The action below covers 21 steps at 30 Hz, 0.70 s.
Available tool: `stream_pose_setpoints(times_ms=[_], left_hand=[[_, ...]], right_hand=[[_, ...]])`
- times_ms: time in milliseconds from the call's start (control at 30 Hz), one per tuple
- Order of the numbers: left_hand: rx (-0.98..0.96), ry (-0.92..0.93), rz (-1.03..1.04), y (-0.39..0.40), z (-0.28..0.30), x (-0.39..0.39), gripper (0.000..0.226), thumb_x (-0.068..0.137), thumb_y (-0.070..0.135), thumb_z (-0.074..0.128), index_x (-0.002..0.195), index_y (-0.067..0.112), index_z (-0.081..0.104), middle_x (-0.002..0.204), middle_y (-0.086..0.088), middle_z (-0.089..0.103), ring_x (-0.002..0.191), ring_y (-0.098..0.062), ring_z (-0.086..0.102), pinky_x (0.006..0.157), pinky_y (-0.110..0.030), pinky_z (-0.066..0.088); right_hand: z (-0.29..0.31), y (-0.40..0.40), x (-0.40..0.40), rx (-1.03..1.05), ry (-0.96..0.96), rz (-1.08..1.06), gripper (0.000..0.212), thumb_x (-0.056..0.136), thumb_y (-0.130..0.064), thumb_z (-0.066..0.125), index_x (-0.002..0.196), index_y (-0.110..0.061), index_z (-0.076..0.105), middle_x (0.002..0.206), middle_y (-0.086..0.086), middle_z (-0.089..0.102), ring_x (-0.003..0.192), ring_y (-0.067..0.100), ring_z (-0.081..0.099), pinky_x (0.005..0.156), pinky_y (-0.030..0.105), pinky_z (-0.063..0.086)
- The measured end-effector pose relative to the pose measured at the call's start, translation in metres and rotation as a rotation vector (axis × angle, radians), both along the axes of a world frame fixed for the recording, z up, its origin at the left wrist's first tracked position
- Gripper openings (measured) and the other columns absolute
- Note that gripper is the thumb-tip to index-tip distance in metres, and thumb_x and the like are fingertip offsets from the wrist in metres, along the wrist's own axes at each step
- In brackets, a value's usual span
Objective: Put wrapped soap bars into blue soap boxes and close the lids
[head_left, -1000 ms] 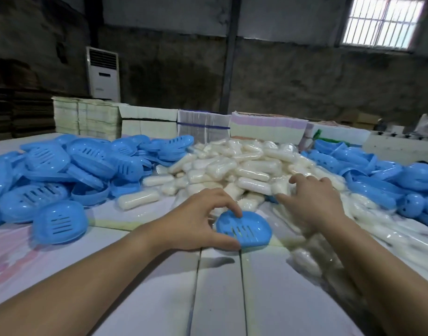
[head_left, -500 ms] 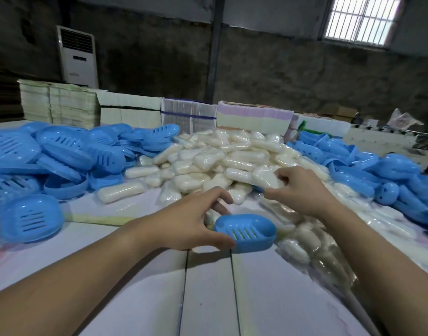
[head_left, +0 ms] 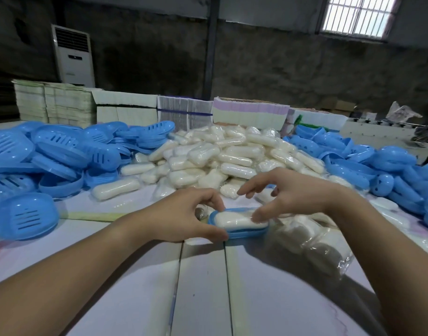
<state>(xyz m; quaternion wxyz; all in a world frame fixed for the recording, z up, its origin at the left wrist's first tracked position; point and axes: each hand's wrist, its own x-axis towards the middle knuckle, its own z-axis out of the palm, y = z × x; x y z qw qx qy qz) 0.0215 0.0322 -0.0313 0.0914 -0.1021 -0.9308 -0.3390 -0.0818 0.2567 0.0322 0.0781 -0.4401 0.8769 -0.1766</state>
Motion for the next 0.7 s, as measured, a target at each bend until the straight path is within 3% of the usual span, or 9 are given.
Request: stream_pose_setpoints(times_ms=[133,200,367,433,567,700], left_hand=[[0.01,-0.01,0.001,-0.001,-0.001,-0.001,0.04,0.071,0.039,0.089,0.104,0.035,0.066,0.109,0.024,0.065,0.106,0.011,0.055,0.09,-0.017,0.048],[0.012,-0.015,0.0,-0.001,-0.001,-0.001,0.041,0.071,0.038,0.089,0.105,0.035,0.065,0.109,0.024,0.065,0.107,0.01,0.055,0.093,-0.02,0.049],[0.02,-0.021,0.004,0.0,-0.001,0.0,0.042,0.071,0.037,0.089,0.105,0.035,0.065,0.107,0.025,0.066,0.106,0.009,0.057,0.093,-0.02,0.049],[0.017,-0.013,0.009,0.0,-0.001,-0.001,0.042,0.071,0.037,0.09,0.105,0.035,0.065,0.107,0.026,0.066,0.107,0.008,0.057,0.094,-0.02,0.048],[0.01,-0.011,0.009,-0.001,-0.002,-0.002,0.043,0.07,0.038,0.089,0.105,0.037,0.064,0.106,0.03,0.065,0.107,0.004,0.058,0.093,-0.023,0.049],[-0.004,-0.009,-0.004,-0.002,-0.002,-0.002,0.043,0.07,0.039,0.089,0.105,0.038,0.064,0.107,0.031,0.064,0.107,0.001,0.059,0.093,-0.025,0.049]], right_hand=[[0.007,0.019,-0.011,0.134,0.056,-0.069,0.035,0.071,-0.04,0.082,0.104,-0.043,0.07,0.101,-0.021,0.068,0.1,-0.005,0.055,0.084,0.016,0.045],[-0.004,0.025,-0.012,0.07,0.033,-0.074,0.029,0.07,-0.042,0.082,0.097,-0.043,0.072,0.099,-0.019,0.069,0.095,-0.005,0.057,0.076,0.013,0.043],[-0.017,0.03,-0.012,-0.042,-0.019,-0.082,0.045,0.053,-0.064,0.074,0.092,-0.042,0.075,0.096,-0.012,0.07,0.09,0.006,0.062,0.088,0.037,0.05],[-0.02,0.03,-0.014,-0.055,-0.023,-0.046,0.041,0.057,-0.061,0.076,0.093,-0.04,0.076,0.095,-0.011,0.07,0.089,0.008,0.061,0.087,0.037,0.049],[-0.028,0.026,-0.016,-0.107,-0.03,0.02,0.023,0.073,-0.037,0.084,0.095,-0.035,0.077,0.096,-0.01,0.067,0.086,0.008,0.059,0.074,0.02,0.044],[-0.031,0.022,-0.015,-0.126,-0.038,0.014,0.023,0.073,-0.034,0.084,0.095,-0.031,0.077,0.096,-0.005,0.067,0.087,0.01,0.06,0.077,0.027,0.046]])
